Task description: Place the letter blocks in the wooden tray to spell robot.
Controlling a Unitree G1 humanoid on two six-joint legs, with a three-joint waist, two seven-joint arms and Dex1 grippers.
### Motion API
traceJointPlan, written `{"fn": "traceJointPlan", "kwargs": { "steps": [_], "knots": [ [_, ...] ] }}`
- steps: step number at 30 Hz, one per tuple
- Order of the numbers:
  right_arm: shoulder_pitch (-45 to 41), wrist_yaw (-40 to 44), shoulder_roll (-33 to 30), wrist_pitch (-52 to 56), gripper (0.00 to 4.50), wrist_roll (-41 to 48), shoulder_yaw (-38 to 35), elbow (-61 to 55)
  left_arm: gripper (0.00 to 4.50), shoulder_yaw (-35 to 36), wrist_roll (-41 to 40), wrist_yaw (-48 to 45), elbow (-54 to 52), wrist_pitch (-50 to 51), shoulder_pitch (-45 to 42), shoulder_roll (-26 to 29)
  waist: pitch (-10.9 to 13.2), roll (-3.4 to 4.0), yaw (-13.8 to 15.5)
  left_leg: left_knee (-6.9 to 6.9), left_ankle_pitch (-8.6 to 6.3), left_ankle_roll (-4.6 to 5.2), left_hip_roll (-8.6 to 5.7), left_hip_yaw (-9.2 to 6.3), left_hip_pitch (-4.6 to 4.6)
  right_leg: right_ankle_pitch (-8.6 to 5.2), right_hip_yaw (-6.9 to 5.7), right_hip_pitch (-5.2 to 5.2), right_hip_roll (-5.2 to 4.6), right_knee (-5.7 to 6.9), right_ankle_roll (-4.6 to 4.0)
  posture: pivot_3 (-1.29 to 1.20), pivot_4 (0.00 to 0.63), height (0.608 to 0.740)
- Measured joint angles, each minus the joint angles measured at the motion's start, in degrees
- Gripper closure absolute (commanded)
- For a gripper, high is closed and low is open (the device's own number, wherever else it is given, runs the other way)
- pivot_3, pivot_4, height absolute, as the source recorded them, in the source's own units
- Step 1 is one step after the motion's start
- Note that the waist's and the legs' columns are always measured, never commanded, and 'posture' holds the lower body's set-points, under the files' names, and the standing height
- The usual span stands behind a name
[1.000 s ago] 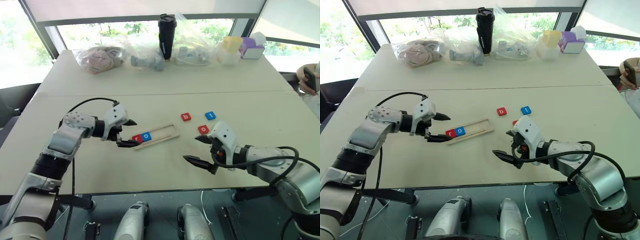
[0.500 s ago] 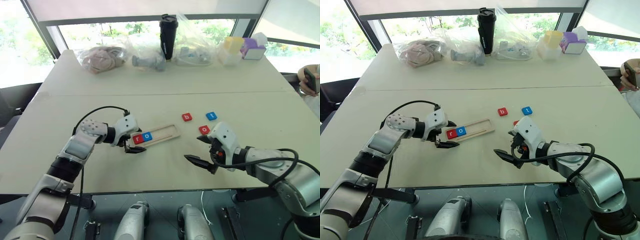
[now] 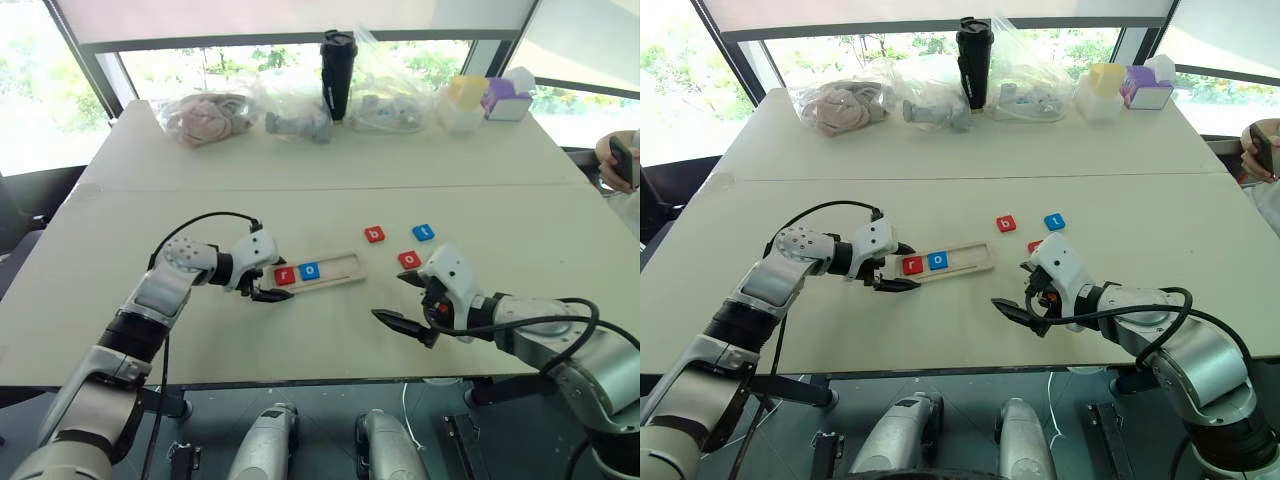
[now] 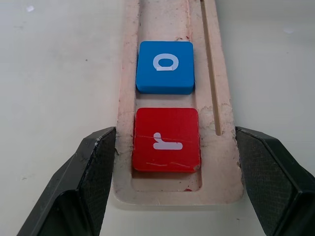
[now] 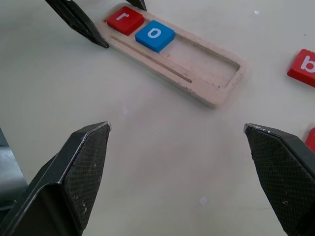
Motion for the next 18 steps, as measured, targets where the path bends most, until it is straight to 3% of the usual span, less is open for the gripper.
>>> {"fn": "traceJointPlan", "kwargs": {
  "steps": [9,18],
  "knots": [
    [1.21,1.04,-0.77,-1.18,0.0,-0.88,-0.56,2.08,1.36,-2.22,1.65,-12.72,14.02,-17.1,-7.03,0.26,0.01,-0.01,0.0,-0.01,-0.01,0.01,0.0,0.03,-0.13,0.02,0.0,-0.12,-0.01,-0.03,0.01,0.0,0.15,0.74],
    [2.4,-0.23,-0.1,-1.18,0.0,-0.87,-0.89,2.11,1.36,-2.22,3.48,-14.06,20.96,-20.41,-10.4,-2.17,0.01,-0.01,0.01,0.23,-0.03,0.05,0.0,-0.01,-0.11,0.05,-0.06,0.05,0.09,-0.01,0.08,0.0,0.15,0.74]
  ]
}}
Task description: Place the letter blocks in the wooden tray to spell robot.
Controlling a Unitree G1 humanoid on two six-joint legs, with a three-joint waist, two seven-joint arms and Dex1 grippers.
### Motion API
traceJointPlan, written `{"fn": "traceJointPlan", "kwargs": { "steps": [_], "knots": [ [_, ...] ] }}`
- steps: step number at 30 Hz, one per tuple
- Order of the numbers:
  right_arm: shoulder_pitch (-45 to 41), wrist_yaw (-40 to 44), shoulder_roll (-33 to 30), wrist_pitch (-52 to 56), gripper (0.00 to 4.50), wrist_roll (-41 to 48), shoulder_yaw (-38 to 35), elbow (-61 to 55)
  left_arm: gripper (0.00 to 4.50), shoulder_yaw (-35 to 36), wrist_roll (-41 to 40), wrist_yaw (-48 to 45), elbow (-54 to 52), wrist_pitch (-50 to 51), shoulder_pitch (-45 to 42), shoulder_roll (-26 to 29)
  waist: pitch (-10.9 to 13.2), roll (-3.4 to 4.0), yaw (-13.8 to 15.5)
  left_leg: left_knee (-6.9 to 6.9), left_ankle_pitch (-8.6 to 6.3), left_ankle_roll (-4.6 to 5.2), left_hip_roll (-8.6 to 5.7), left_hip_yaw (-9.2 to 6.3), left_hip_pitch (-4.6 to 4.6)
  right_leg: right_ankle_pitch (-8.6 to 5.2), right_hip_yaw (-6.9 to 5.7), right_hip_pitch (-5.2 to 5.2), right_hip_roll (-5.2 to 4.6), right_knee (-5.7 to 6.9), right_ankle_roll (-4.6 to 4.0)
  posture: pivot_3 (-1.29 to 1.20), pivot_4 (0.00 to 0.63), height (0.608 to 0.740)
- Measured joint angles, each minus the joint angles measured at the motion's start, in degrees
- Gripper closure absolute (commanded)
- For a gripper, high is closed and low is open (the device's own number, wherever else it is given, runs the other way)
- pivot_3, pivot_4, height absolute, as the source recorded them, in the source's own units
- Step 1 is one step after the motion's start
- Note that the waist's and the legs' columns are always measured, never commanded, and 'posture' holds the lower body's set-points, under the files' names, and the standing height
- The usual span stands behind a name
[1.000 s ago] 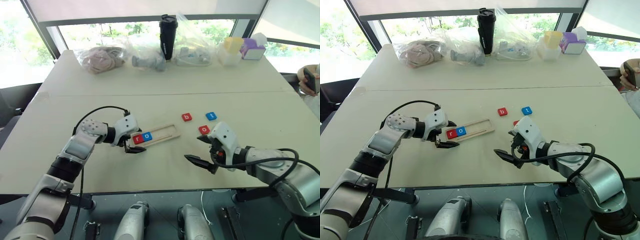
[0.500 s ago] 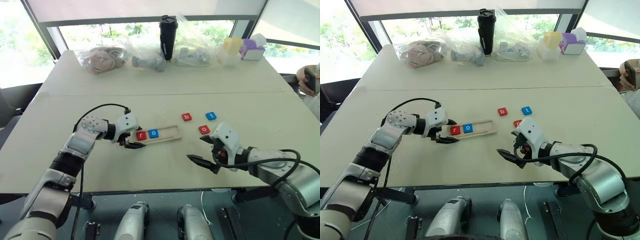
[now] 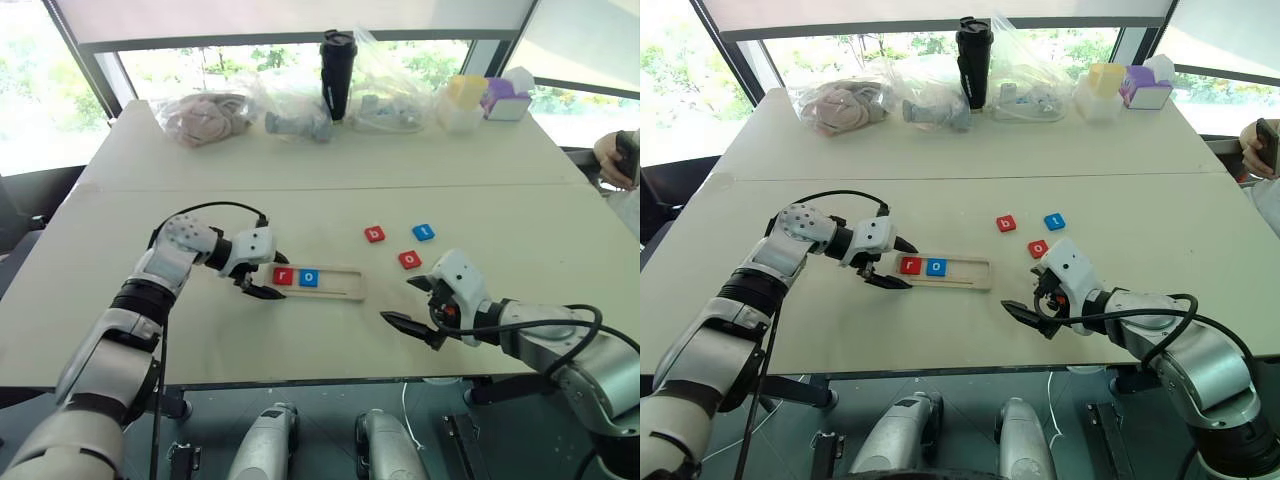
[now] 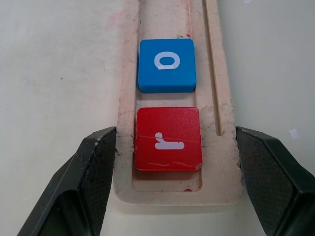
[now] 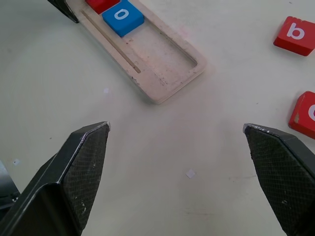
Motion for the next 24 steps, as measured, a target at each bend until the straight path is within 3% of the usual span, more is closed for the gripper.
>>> {"fn": "traceJointPlan", "kwargs": {
  "steps": [1,2,12,17,24],
  "knots": [
    [-0.02,-0.03,0.01,0.0,0.0,0.01,0.0,0.0,0.33,0.06,0.02,0.08,0.01,0.19,0.0,-0.04,0.0,0.0,-0.01,0.03,0.0,0.0,0.0,-0.01,0.0,0.0,-0.01,0.02,0.0,0.0,0.0,0.0,0.15,0.74],
    [-0.03,-0.06,0.01,0.0,0.0,0.0,0.0,0.0,0.03,0.14,0.09,0.25,0.01,0.26,-0.05,-0.04,0.0,0.0,-0.01,0.06,-0.01,0.01,0.0,-0.01,0.01,0.0,-0.01,0.05,0.0,0.0,0.01,0.0,0.15,0.74],
    [-2.46,-0.04,0.25,-1.5,0.0,-1.72,0.66,2.41,0.03,0.92,-0.23,0.98,-5.78,4.07,2.63,1.41,0.0,0.01,-0.11,0.07,-0.02,0.02,0.0,-0.02,0.02,0.01,0.0,0.05,-0.01,0.0,0.01,0.0,0.15,0.74],
    [-6.44,-0.65,1.07,-4.06,0.0,-4.31,1.37,6.5,0.03,5.18,-6.98,-1.9,-16.53,16.67,7.01,4.81,0.02,0.0,-0.3,0.04,-0.02,0.02,0.02,-0.04,-0.01,0.01,0.0,-0.02,0.02,0.03,0.01,0.0,0.15,0.74],
    [-18.2,-5.4,8.95,-2.78,0.0,-6.34,1.54,16.65,0.03,16.58,-16.97,2.1,-34.69,33.75,17.24,12.94,0.04,0.03,-1.35,-0.01,-0.02,0.01,0.06,-0.07,0.02,0.02,0.04,-0.06,-0.01,0.06,-0.01,0.0,0.15,0.74]
  ]
}}
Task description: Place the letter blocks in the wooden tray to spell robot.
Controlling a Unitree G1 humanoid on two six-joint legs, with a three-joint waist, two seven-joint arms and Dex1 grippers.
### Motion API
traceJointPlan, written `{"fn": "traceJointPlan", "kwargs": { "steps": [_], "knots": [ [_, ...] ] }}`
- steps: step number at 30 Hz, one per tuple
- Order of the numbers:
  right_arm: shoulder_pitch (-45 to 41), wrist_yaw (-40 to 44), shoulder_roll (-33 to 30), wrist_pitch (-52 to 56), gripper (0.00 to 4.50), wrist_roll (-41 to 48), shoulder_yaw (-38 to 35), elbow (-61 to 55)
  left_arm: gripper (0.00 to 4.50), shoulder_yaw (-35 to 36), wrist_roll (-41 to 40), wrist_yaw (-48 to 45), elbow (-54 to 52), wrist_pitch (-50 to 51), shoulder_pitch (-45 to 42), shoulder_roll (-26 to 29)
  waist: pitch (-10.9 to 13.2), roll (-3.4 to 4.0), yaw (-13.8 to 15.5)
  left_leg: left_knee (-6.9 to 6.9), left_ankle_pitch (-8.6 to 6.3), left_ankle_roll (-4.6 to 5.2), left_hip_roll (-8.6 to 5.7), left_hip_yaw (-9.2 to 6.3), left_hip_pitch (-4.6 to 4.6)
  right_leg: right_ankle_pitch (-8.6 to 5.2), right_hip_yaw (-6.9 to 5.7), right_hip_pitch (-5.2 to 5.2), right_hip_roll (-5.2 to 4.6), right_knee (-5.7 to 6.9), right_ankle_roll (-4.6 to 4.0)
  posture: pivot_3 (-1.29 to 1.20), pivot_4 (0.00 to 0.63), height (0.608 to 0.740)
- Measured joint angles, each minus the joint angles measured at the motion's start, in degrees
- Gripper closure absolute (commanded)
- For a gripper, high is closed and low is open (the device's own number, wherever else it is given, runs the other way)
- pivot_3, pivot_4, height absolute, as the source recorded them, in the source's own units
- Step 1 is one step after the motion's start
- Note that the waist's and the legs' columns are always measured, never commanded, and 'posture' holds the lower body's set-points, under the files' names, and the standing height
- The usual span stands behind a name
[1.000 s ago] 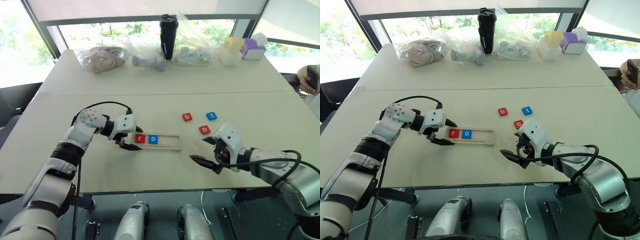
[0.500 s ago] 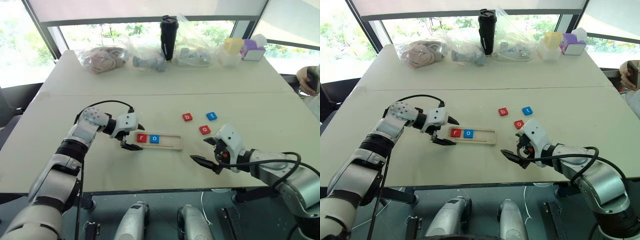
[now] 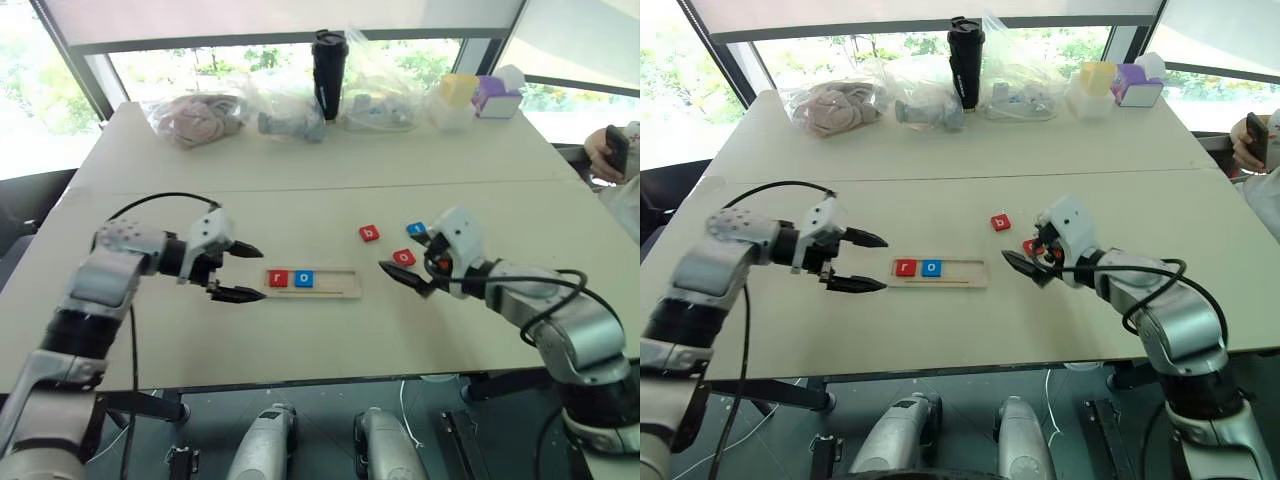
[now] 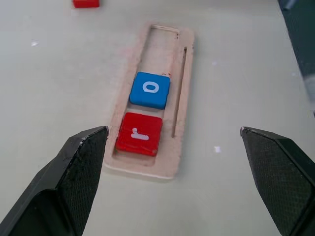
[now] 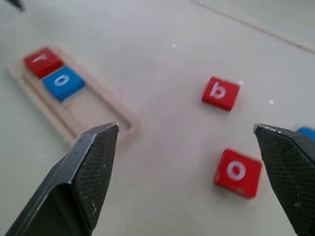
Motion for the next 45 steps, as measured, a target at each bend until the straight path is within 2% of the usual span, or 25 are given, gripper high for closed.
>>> {"fn": "traceJointPlan", "kwargs": {
  "steps": [6,10,17,20,25,28,31,35,39,43,45],
  "knots": [
    [-12.82,-9.22,13.52,5.76,0.0,-2.83,0.92,15.94,0.03,10.73,-7.06,11.71,-13.43,11.38,7.34,-0.57,0.0,-0.01,-0.19,-0.13,0.01,-0.02,-0.01,0.01,0.02,0.04,0.08,-0.1,0.13,0.03,0.04,0.0,0.15,0.74],
    [-16.92,-10.27,16.1,3.25,0.0,-6.7,3.54,26.5,0.03,13.21,-10.38,18.21,-21.05,16.26,12.35,-1.72,0.0,-0.01,-0.05,-0.25,0.03,-0.04,-0.09,0.04,0.02,0.15,0.13,-0.12,0.14,0.02,0.21,0.0,0.15,0.74],
    [-22.04,-10.92,17.9,-2.37,0.0,-13.22,5.44,40.99,0.03,15.92,-13.02,24.46,-25.68,18.32,16.98,-2.02,0.0,-0.01,-0.43,-0.38,0.07,-0.12,-0.03,0.12,0.12,0.15,0.2,-0.21,0.23,0.05,0.19,0.0,0.15,0.74],
    [-23.17,-10.68,19.15,-3.23,0.9,-14.3,5.51,42.94,0.0,16.08,-13.89,26.22,-26.28,18.36,17.8,-2.05,0.0,0.0,-0.48,-0.4,0.08,-0.13,-0.03,0.13,0.13,0.15,0.21,-0.21,0.23,0.06,0.2,0.0,0.15,0.74],
    [-23.93,-10.29,21.79,-4.02,3.32,-15.31,5.55,44.12,0.0,15.95,-14.42,28.4,-26.89,18.24,18.56,-2.58,-0.01,0.0,-0.59,-0.54,0.11,-0.18,-0.03,0.16,0.17,0.16,0.24,-0.25,0.24,0.06,0.21,0.0,0.15,0.74],
    [-24.05,-10.34,22.76,-4.01,3.32,-16.12,5.56,44.13,0.0,15.54,-14.41,29.45,-26.89,18.03,18.55,-3.04,-0.01,0.01,-0.61,-0.59,0.13,-0.2,-0.03,0.17,0.2,0.16,0.26,-0.25,0.24,0.06,0.21,0.0,0.15,0.74],
    [-23.8,-10.32,21.93,-2.43,3.32,-16.78,5.57,42.44,0.0,15.05,-14.42,29.73,-26.82,17.73,18.4,-3.35,-0.01,0.02,-0.53,-0.62,0.14,-0.22,-0.03,0.18,0.19,0.16,0.27,-0.3,0.24,0.06,0.21,0.0,0.15,0.74],
    [-22.31,-10.3,17.34,3.63,3.32,-16.06,2.9,32.05,0.0,14.41,-14.92,29.69,-26.75,17.55,17.58,-3.5,0.0,0.02,0.06,-0.64,0.14,-0.22,-0.06,0.16,0.11,0.16,0.27,-0.33,0.22,0.04,0.21,0.0,0.15,0.74],
    [-19.42,-10.56,11.39,16.76,3.32,-13.24,-5.78,14.43,0.0,12.49,-15.97,28.89,-27.71,17.72,16.73,-3.44,-0.01,0.0,0.04,-0.68,0.13,-0.22,-0.06,0.16,0.11,0.15,0.27,-0.31,0.19,0.0,0.19,0.0,0.15,0.74],
    [-15.67,-14.19,11.59,33.48,3.32,-13.84,-15.63,1.53,0.0,9.41,-16.72,27.96,-28.19,17.9,15.15,-3.5,-0.02,0.01,-0.13,-0.72,0.13,-0.21,0.0,0.17,0.13,0.05,0.27,-0.33,0.2,0.01,0.02,0.0,0.15,0.74],
    [-12.68,-16.48,13.28,37.89,3.32,-14.88,-18.16,-3.67,0.0,8.29,-16.88,27.61,-28.19,17.97,13.99,-3.51,-0.02,0.01,-0.26,-0.7,0.13,-0.21,0.02,0.17,0.15,0.05,0.26,-0.34,0.21,0.02,0.01,0.0,0.15,0.74]
  ]
}}
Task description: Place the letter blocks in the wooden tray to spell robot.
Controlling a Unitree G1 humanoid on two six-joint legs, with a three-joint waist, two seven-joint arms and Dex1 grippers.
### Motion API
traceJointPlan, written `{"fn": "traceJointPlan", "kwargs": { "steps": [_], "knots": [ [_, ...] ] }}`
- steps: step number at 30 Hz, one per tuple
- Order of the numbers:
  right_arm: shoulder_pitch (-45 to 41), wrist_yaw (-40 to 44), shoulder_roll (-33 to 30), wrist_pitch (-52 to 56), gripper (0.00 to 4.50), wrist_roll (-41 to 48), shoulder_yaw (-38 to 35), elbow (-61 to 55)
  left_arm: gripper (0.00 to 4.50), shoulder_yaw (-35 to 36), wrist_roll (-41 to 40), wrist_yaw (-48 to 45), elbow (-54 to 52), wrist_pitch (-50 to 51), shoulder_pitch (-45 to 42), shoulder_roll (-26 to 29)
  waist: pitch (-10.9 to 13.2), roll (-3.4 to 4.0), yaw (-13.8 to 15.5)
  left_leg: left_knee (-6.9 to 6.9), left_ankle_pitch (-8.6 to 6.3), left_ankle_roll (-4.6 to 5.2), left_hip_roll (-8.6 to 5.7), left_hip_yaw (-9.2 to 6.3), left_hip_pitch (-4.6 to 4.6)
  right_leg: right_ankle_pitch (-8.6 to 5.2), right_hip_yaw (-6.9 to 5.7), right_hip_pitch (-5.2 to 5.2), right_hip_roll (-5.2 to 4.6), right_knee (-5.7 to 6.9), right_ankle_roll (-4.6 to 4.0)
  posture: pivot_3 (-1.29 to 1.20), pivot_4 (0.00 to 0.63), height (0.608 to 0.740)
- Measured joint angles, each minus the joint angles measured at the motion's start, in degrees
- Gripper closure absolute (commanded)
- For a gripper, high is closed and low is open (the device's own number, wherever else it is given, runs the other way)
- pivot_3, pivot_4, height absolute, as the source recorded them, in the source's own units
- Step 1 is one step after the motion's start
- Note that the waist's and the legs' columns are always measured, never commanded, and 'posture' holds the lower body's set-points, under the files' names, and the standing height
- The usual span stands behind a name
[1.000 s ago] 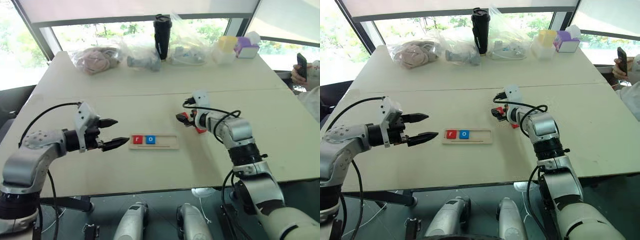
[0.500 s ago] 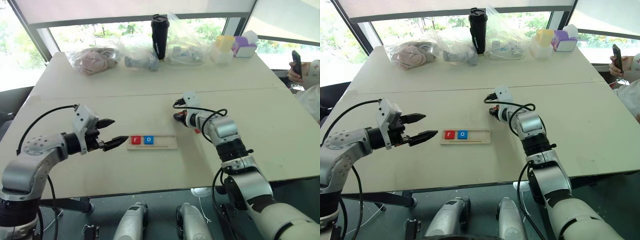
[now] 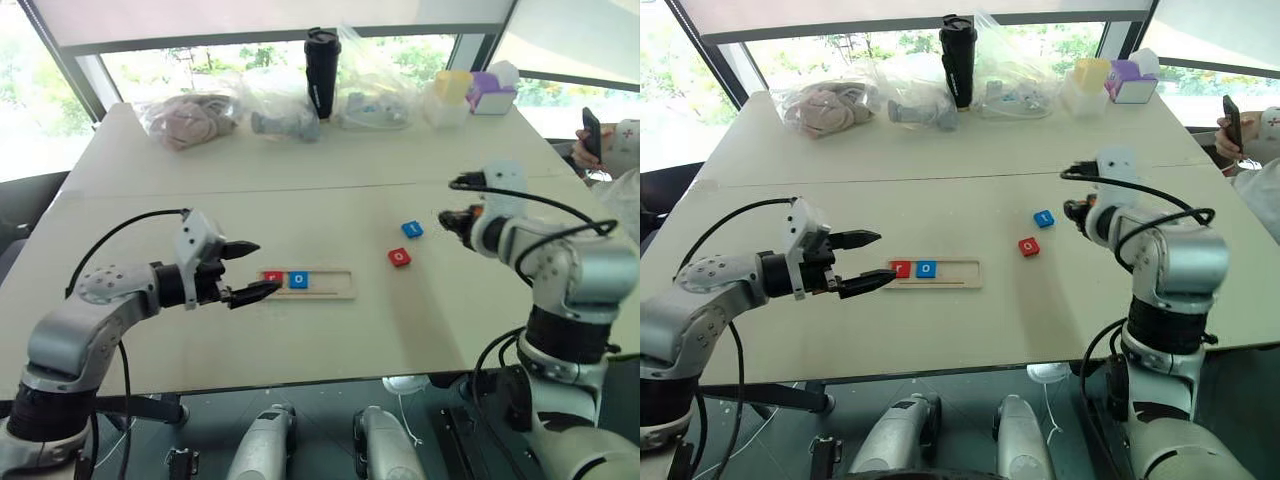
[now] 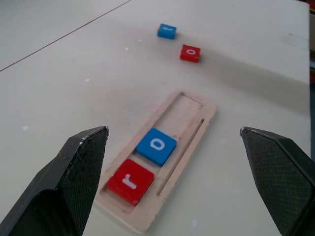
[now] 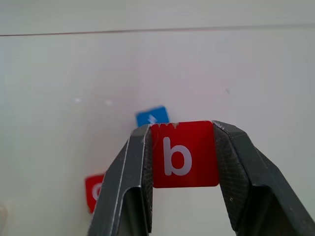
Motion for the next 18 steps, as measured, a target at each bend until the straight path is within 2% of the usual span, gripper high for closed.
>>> {"fn": "traceJointPlan", "kwargs": {
  "steps": [5,8,17,18],
  "knots": [
    [9.27,-7.19,12.0,1.78,3.32,-2.74,-2.1,-8.26,0.0,-2.31,0.02,-1.78,1.35,-0.13,-3.41,0.06,-0.04,0.09,-0.04,0.0,0.0,0.0,0.01,0.05,0.01,0.0,0.01,-0.01,0.02,0.01,0.0,0.0,0.15,0.74],
    [11.84,-10.38,16.95,1.78,3.32,-4.14,-1.43,-10.64,0.0,-2.78,0.28,-2.63,3.72,-1.01,-4.42,0.14,-0.04,0.1,0.0,0.02,0.01,0.0,0.0,0.07,0.0,0.01,0.01,-0.02,0.02,0.0,0.01,0.0,0.15,0.74],
    [13.08,-14.25,23.28,1.78,3.32,-6.28,-0.69,-12.3,0.0,-3.75,0.24,-3.23,4.75,-1.34,-4.41,0.39,-0.04,0.1,-0.01,0.0,0.0,0.0,0.0,0.05,0.0,0.01,0.01,-0.02,0.02,-0.01,0.01,0.0,0.15,0.74],
    [13.37,-14.41,23.79,1.78,2.82,-6.32,-0.6,-12.3,0.0,-3.75,0.24,-3.16,4.75,-1.34,-4.39,0.39,-0.04,0.1,0.0,0.0,0.0,0.0,0.0,0.06,0.0,0.01,0.01,-0.03,0.02,-0.01,0.01,0.0,0.15,0.74]
  ]
}}
